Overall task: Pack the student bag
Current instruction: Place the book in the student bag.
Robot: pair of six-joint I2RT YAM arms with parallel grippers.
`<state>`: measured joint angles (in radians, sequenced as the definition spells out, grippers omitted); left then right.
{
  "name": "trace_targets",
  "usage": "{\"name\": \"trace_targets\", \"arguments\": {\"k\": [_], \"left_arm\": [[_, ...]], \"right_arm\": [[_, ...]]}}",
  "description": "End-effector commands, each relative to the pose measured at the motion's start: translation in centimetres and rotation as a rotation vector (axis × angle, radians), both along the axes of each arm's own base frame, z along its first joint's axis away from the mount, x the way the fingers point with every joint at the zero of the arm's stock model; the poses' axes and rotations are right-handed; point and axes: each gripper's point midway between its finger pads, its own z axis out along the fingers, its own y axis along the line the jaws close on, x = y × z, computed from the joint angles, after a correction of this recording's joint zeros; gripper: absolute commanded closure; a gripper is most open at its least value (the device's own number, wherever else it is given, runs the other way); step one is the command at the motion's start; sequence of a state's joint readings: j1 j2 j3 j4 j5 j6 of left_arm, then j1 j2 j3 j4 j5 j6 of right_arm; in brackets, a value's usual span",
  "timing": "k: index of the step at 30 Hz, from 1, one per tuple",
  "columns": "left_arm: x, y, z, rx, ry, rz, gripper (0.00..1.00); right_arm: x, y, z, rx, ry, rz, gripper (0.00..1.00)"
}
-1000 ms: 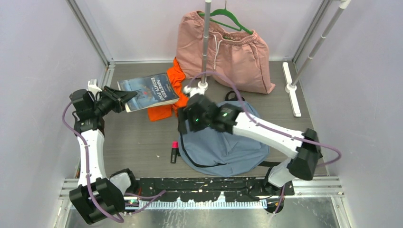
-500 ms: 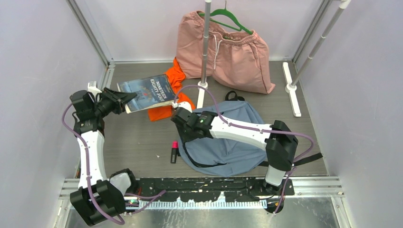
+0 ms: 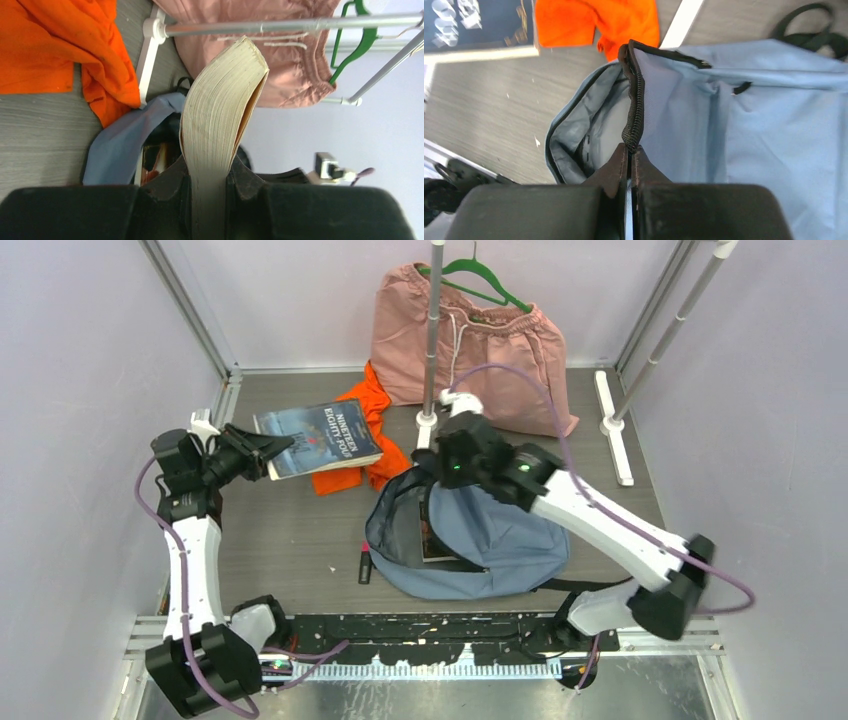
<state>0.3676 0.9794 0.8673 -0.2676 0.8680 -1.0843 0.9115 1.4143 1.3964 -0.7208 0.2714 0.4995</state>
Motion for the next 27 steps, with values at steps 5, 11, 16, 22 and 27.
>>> {"name": "trace_targets", "arguments": {"k": [5, 11, 16, 22, 27], "left_arm": [[-4.3, -7.1, 1.5, 0.057, -0.099, -0.288, 1.00], [-6.8, -11.1, -2.1, -0.026, 0.031, -0.366, 1.00], [-6.6, -12.2, -5.2, -0.119, 0.128, -0.423, 1.00], [-5.4, -14.7, -7.2, -0.139, 0.151, -0.457, 1.00], [-4.6, -18.0, -9.3, -0.041, 0.184, -0.459, 1.00]], "right_arm": [[1.5, -6.5, 7.5, 0.157, -0.189, -0.122, 0.99], [1.6, -6.3, 6.8, 0.179, -0.174, -0.125, 0.99], [1.9, -6.1, 7.0, 0.175, -0.185, -0.123, 0.99], [1.7, -6.3, 7.0, 0.185, -0.186, -0.131, 0.99], [1.6, -6.2, 7.0, 0.195, -0.184, -0.123, 0.99]]}}
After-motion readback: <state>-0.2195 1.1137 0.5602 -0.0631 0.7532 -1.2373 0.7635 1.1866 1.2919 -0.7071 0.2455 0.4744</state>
